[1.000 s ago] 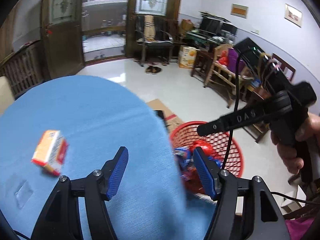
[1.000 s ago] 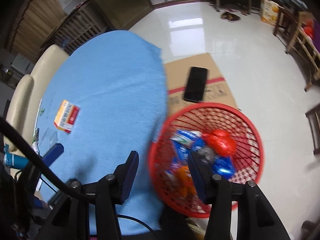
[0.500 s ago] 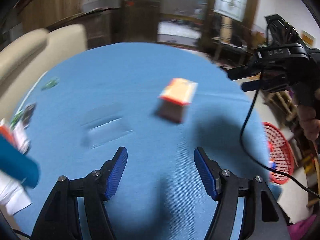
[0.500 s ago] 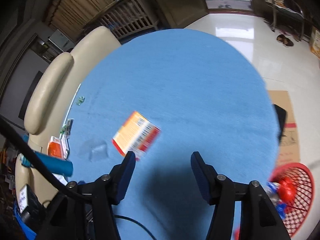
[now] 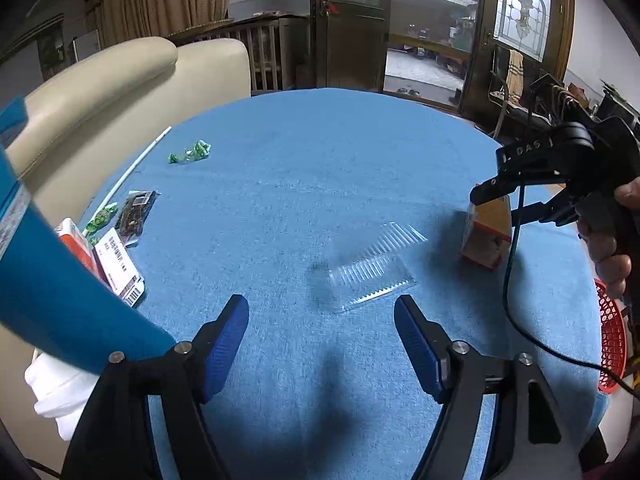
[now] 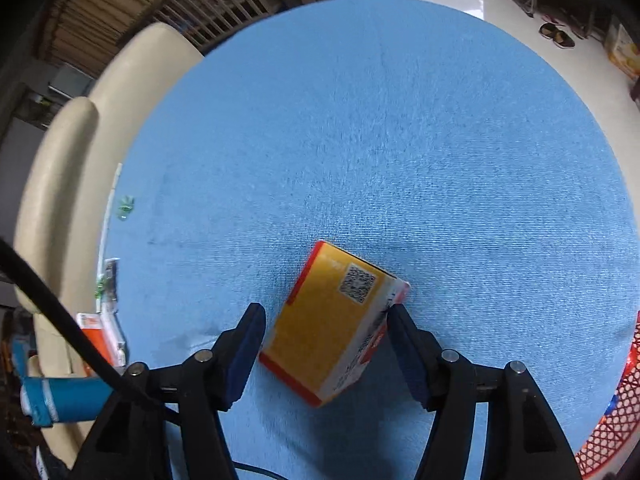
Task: Collect trash
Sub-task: 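Move both grippers back toward the medicine box on the table, then grasp the yellow medicine box with the right gripper while the left grasps the clear plastic tray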
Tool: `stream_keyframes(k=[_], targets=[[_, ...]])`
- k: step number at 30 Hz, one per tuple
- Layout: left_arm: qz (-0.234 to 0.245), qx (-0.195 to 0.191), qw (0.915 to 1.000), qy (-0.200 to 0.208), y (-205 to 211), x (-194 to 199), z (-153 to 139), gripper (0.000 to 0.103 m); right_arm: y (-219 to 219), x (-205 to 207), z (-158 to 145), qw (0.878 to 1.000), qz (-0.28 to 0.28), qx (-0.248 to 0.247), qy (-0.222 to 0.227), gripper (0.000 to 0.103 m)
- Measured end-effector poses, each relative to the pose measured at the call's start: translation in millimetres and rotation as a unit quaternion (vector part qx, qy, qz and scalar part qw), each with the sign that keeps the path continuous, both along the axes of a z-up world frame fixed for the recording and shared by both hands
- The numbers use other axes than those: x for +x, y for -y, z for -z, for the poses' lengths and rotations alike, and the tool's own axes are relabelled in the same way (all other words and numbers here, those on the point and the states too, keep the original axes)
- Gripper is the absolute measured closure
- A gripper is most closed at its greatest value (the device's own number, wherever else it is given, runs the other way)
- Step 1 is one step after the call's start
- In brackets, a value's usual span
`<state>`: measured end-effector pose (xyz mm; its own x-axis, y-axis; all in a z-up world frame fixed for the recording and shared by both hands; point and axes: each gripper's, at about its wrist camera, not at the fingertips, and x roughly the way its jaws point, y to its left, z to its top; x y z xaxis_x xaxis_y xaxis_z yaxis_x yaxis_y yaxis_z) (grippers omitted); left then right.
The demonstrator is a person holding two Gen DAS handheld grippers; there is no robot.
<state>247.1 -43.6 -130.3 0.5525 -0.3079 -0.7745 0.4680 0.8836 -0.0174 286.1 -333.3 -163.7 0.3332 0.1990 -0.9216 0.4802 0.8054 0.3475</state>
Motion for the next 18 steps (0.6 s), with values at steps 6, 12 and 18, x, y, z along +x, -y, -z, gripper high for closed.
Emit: stream_keyframes(k=[6,12,18], targets=[[0.013,-0.036,0.9988,-0.032,12.1,19.8,-5.0,0.027,-17.6,8.2,15.1,0.999,-0.020,-0.037,-0.028,0.036],[0.021,-0.067,0.9957,-0.061,37.0,38.6,-5.9,0.021,-17.1,-9.8,23.0,0.998,-0.044,-0.049,0.000,0.054],[-0.004,-0.074,0.9900,-0.120,56.0,65.2,18.9,0.021,-21.0,-41.0,21.7,0.995,-0.078,-0.049,0.022,0.054]])
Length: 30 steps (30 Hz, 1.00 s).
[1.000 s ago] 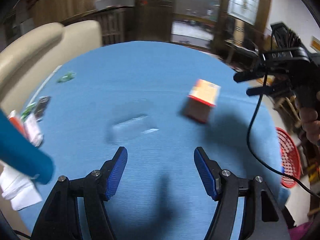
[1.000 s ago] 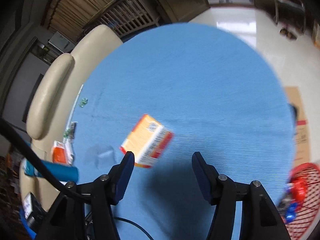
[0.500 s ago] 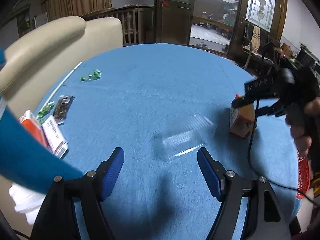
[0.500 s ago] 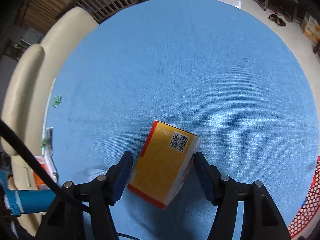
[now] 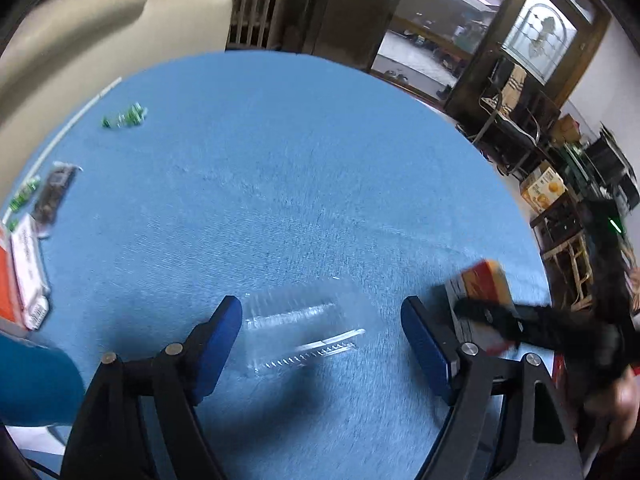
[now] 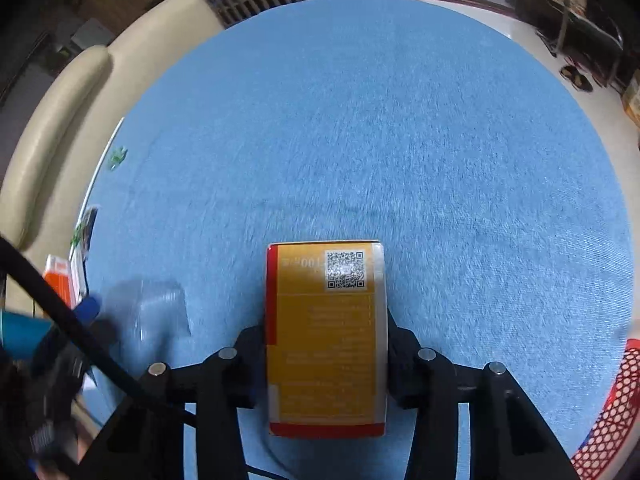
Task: Collect trash
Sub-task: 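Grasp the yellow medicine box with the right gripper while the left grasps the clear plastic tray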
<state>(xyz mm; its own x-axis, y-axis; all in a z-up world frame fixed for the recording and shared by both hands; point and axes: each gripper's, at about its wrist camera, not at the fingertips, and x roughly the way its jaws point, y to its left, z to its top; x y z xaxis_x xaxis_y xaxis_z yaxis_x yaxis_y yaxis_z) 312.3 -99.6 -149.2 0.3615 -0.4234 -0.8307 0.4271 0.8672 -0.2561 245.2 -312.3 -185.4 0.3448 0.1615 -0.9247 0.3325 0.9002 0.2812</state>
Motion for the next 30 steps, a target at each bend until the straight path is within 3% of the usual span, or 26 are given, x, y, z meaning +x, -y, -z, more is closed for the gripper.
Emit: stream_keyframes(k=[3,8,15,22,30], targets=[[0.005,0.019,0.9998,-0.006,5.7,4.5,11.4,0.021,-2.6,-17.0,-3.6,1.000,-0.019,0.002,0.010,0.054],[0.008,0.005,0.9994,-0.032,4.5,5.2,18.8,0.021,0.3,-55.5,-3.0,0.999,-0.032,0.030,0.018,0.054],[0.000,0.010,0.9998,-0.020,2.8,-12.2,17.1,0.021,15.6,-95.4,-5.8,0.998,-0.029,0.048,0.028,0.054],[-0.029,0.009,0.9994,-0.015,-2.1,-31.4,11.3,0.022,46.6,-125.7,-27.8,0.997,-0.020,0.050,0.047,0.054],[-0.030,0.038,0.9965,0.068,6.0,-83.9,-38.0,0.022,58.5,-161.0,-57.7,0.995,-0.013,0.045,0.084,0.054]])
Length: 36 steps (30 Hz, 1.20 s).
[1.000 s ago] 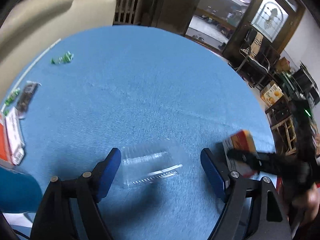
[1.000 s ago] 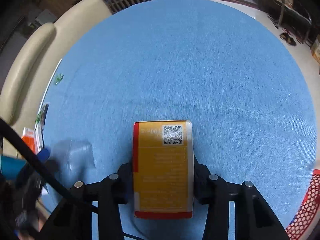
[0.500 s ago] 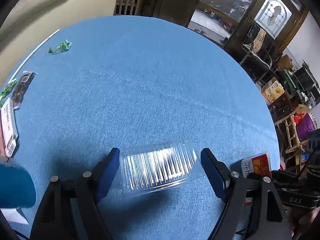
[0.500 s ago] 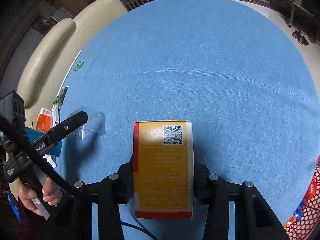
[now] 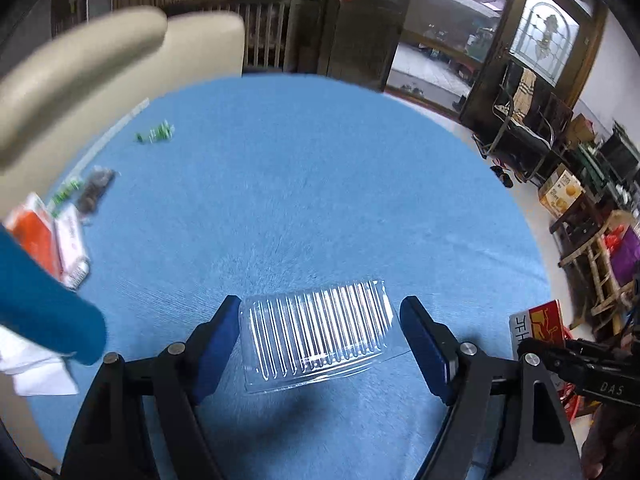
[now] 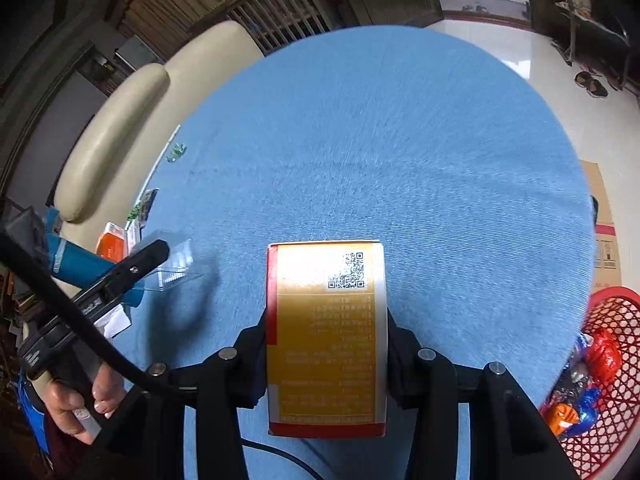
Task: Collect trash
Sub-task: 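Grasp the yellow medicine box with the right gripper while the left grasps the clear plastic tray, then carry the medicine box and clear tray over the red basket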
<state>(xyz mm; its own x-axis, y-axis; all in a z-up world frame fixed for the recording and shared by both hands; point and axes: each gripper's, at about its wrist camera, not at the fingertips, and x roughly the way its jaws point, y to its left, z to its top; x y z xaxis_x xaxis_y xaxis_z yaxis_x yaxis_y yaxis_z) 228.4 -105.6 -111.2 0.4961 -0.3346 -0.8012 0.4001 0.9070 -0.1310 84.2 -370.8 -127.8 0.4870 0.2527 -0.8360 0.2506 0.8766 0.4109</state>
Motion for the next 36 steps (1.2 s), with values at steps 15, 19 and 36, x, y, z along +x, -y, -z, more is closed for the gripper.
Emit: stream_keyframes(k=[15,19,36], targets=[[0.043,0.058,0.9857,0.153,32.6,-107.1,-73.5,0.022,-1.7,-54.8,-39.3,0.998,0.016,0.004,0.065,0.054],[0.051,0.063,0.9825,0.168,39.5,-123.4,-82.5,0.022,-0.1,-69.1,-48.4,0.997,0.017,0.007,0.081,0.054],[0.079,0.073,0.9701,0.218,60.2,-186.9,-106.2,0.022,15.8,-130.7,-76.9,0.991,0.036,0.000,0.132,0.054]])
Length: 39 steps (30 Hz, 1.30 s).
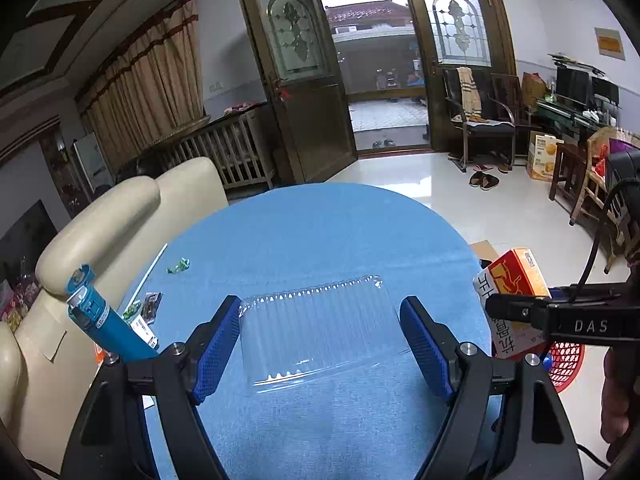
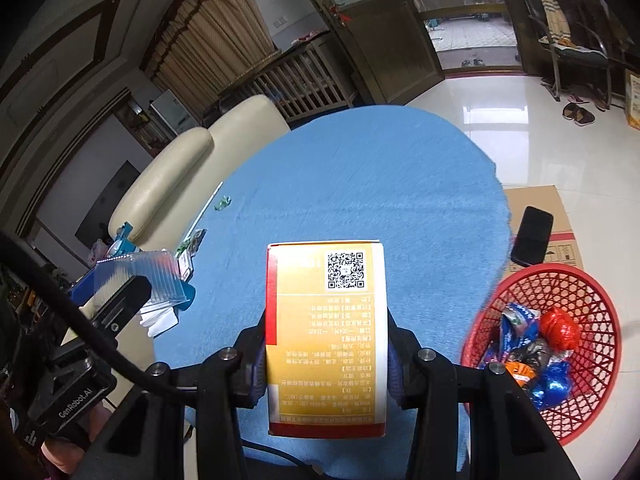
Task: Collect trash
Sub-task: 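Carry the medicine box and clear tray over the red basket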
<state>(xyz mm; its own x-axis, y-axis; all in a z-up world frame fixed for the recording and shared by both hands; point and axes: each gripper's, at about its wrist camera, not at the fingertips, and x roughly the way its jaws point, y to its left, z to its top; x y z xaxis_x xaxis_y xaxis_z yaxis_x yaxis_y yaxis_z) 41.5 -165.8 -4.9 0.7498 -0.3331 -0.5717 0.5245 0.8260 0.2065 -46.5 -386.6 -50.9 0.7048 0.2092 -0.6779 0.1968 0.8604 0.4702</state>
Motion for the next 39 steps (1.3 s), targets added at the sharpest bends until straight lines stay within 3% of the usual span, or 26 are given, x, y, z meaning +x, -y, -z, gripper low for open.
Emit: stream_keyframes(k=[39], targets=[[0.047,0.021,0.9986,0.009,35.9,-32.6,-6.3,0.022,49.2,-47.8,-24.2,0.998,0.064,0.005,0.023,0.054]])
